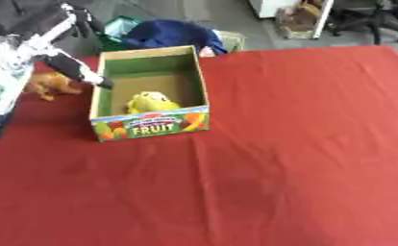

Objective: Pick up objects on the table and place them in the box.

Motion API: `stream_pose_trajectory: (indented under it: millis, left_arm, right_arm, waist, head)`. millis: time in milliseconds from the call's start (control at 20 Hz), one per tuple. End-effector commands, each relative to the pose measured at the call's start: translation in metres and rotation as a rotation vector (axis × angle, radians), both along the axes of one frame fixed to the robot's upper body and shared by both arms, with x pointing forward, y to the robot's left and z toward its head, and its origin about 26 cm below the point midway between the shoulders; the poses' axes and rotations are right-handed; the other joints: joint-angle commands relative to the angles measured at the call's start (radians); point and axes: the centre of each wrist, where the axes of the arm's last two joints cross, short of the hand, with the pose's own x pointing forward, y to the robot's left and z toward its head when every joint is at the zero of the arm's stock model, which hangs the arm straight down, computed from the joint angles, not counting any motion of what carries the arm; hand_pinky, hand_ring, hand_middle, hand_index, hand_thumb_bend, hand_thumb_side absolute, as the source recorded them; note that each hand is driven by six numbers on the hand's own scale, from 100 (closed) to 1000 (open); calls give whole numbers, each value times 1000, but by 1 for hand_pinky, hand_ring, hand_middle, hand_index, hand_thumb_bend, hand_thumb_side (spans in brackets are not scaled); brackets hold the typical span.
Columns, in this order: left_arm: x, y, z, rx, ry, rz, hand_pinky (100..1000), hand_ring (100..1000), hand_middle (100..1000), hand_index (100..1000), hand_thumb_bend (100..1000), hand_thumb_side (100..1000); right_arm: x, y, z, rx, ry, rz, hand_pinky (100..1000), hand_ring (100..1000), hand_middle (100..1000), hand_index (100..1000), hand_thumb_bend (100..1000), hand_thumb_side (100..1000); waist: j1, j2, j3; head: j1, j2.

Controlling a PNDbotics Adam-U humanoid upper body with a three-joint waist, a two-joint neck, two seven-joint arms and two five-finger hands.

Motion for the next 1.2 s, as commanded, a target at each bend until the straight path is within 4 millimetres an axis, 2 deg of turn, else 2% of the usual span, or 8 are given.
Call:
stream_pose_trajectory:
  millis: [50, 300, 550, 800, 1200]
  left_arm:
    - [-14, 22, 24, -15, -38, 51, 621, 640, 672, 735, 916, 295]
    - [-6, 48, 27, -62, 71, 168, 637, 645, 667, 727, 865, 190]
    - [12, 54, 25, -79, 147, 302, 646, 645, 659, 717, 824, 100]
    - [27, 65, 16, -63, 204, 367, 666, 654, 656, 713, 786, 100]
    - [34, 100, -13, -49, 245, 496, 674, 656, 656, 714, 740, 100]
  right_arm:
    - [-1, -4, 8, -25, -22, -11, 567, 603, 630, 792, 354, 296]
    - [-1, -4, 8, -27, -21, -6, 567, 603, 629, 793, 354, 296]
    - [-1, -2, 9, -25, -26, -1, 567, 603, 629, 793, 355, 295]
    - [-1, -2, 9, -23, -26, 2, 567, 603, 628, 794, 356, 294]
    - [-1, -2, 8, -19, -25, 2, 567, 602, 627, 794, 356, 293]
  waist:
    - [-2, -20, 0]
    - [-3, -19, -14]
    - [-2, -10, -34]
    - [-1, -1, -49]
    - [0, 8, -61]
  head:
    - [-3, -6]
    - [-1, -8]
    - [3, -15]
    - [11, -19]
    - [10, -27]
